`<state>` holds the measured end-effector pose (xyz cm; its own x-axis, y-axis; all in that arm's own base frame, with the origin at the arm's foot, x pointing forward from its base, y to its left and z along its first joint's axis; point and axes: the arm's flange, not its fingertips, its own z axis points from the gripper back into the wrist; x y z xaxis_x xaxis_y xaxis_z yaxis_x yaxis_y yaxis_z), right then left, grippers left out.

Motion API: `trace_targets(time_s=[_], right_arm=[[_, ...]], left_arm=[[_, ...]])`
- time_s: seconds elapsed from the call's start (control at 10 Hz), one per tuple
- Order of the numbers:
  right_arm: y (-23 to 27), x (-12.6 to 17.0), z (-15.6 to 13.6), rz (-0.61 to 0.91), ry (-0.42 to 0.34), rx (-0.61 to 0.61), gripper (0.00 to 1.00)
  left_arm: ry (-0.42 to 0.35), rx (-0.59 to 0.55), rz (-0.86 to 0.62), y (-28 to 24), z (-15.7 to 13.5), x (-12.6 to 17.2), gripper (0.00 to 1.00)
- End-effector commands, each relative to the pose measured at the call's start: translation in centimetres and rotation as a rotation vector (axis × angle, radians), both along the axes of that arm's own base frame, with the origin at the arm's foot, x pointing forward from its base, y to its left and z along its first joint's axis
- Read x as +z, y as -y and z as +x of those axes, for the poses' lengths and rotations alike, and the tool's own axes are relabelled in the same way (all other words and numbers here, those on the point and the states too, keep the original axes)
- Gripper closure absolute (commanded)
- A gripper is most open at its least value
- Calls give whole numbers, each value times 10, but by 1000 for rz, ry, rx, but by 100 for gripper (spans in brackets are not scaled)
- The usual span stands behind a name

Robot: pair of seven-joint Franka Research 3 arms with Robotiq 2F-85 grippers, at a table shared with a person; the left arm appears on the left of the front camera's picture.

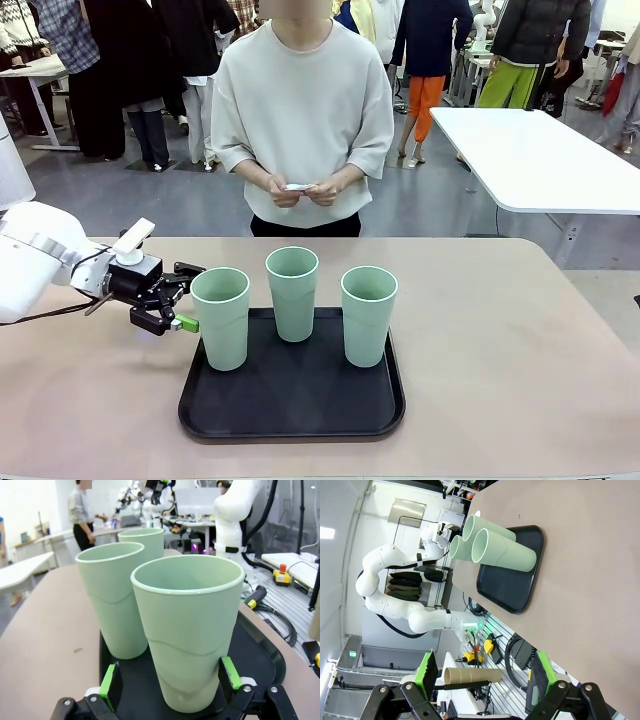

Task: Place coasters on the table and set cups on them.
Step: Pick up one Reusable plastic cup and place it on a coaster set by the human.

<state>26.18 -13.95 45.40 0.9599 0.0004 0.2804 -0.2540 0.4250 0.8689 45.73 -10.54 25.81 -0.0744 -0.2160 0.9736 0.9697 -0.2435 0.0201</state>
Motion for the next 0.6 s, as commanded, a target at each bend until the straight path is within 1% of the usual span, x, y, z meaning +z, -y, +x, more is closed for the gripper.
trace_targets(time_s=[0.0, 0.5], right_arm=[[0, 2, 0, 15, 13, 5, 0], [0, 2, 0, 15, 13, 5, 0]], left_arm=[[22, -27, 22, 6, 0, -7, 0], [5, -56, 34, 23, -5, -9, 0]])
